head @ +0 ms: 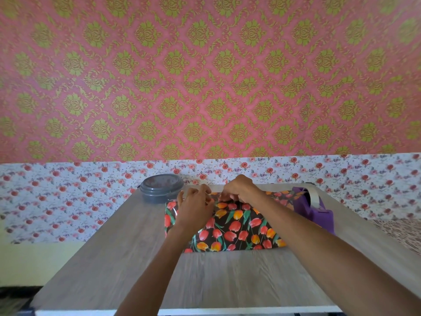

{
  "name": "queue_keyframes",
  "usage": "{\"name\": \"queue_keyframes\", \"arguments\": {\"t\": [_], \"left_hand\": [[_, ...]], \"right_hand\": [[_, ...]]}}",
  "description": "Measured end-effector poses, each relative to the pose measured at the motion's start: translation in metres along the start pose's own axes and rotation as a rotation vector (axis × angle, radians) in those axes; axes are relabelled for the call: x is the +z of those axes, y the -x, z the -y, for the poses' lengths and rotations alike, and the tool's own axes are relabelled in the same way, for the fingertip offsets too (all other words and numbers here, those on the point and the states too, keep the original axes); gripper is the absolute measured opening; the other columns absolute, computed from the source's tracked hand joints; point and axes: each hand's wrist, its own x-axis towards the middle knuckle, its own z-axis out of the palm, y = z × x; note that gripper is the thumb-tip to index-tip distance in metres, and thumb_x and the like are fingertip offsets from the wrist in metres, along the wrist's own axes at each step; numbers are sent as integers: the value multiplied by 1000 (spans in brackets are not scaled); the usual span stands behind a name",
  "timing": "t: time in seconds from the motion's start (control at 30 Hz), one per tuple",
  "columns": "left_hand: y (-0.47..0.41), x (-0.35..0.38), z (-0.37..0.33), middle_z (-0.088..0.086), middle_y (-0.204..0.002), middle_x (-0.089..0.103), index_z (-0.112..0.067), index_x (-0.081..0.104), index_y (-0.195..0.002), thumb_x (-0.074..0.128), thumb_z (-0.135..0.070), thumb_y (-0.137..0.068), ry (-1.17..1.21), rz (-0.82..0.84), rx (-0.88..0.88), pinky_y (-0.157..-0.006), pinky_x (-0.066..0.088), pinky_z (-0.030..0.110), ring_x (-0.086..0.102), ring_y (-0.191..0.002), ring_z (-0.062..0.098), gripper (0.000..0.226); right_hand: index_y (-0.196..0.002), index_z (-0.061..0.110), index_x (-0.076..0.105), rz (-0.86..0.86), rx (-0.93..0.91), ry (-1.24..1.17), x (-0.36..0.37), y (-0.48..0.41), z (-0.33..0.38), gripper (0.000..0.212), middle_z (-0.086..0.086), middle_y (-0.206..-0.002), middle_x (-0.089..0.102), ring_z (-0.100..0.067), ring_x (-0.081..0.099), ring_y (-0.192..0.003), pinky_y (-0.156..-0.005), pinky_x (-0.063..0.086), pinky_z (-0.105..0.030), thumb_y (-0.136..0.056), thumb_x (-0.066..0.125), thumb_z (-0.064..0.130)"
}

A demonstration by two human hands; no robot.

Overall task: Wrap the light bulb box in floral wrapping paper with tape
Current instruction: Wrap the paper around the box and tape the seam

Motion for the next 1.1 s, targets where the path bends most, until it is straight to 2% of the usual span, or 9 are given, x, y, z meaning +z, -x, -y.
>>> {"name": "queue_keyframes", "arguments": {"t": [0.17, 0.3, 0.43, 0.53, 0.67, 0.77, 0.83, 0.97, 1.1], "left_hand": [[4, -6, -4, -4, -121, 63, -27, 50, -121, 45, -36, -99, -77, 32, 10, -117, 15, 55, 41, -131, 20, 24], [5, -9, -9, -2, -125, 62, -28, 51, -124, 43, -36, -101, -107, 47, 18, -117, 12, 56, 38, -135, 21, 26], [5, -8, -8, -3, -128, 61, -27, 50, -126, 42, -38, -101, -116, 61, 13, -118, 11, 56, 38, -136, 19, 29], [5, -5, -9, -5, -128, 62, -29, 49, -127, 39, -38, -101, -161, 38, 2, -118, 9, 56, 40, -135, 18, 29], [8, 4, -9, -11, -132, 58, -31, 51, -127, 30, -35, -103, -179, 9, -9, -119, 7, 57, 42, -134, 17, 31], [10, 8, -7, -12, -128, 55, -32, 53, -130, 27, -32, -104, -200, 21, 4, -118, 8, 59, 41, -133, 17, 37], [10, 7, -8, -12, -127, 53, -34, 52, -133, 26, -31, -105, -215, 31, 14, -117, 5, 59, 39, -133, 16, 39], [11, 9, -9, -13, -128, 52, -32, 51, -133, 26, -28, -104, -180, 25, 15, -117, 1, 59, 37, -135, 14, 39], [12, 9, -8, -13, -126, 53, -35, 51, -133, 27, -28, -104, -187, 21, 21, -117, 2, 61, 38, -134, 14, 38]], "right_hand": [[-56, 10, 49, -29, -10, 177, 1, -3, -1, 34, 1, -44, 42, -14, 36, -34, -40, 33, -19, -86, 62, 18], [-72, 7, 53, -66, -22, 209, 7, -8, -3, 14, 1, -53, 41, -13, 36, -40, -45, 32, -22, -84, 60, 11], [-78, -1, 62, -83, -37, 255, 9, -10, -6, 13, -3, -67, 64, -16, 58, -55, -59, 53, -25, -85, 64, 10], [-69, 2, 53, -99, -37, 316, 6, -8, -7, 23, -3, -60, 56, -14, 50, -45, -45, 44, -23, -85, 67, 12], [-68, 6, 53, 200, 53, 351, -3, -2, 2, 34, 2, -43, 50, -8, 40, -36, -40, 38, -19, -97, 58, 24], [-67, 9, 52, 361, 87, 283, -12, -1, 1, 35, 4, -42, 42, -6, 33, -37, -41, 34, -15, -100, 53, 19], [-69, 5, 56, 315, 54, 165, -11, -5, -4, 34, 1, -48, 47, -7, 35, -39, -40, 34, -16, -98, 58, 21], [-65, 5, 64, -103, -113, 169, 6, -11, -20, 36, -2, -50, 62, -13, 53, -38, -44, 47, -20, -84, 70, 35], [-60, 6, 59, -144, -134, 271, 5, -2, -16, 20, -2, -52, 57, -17, 55, -45, -51, 50, -23, -77, 65, 15]]}}
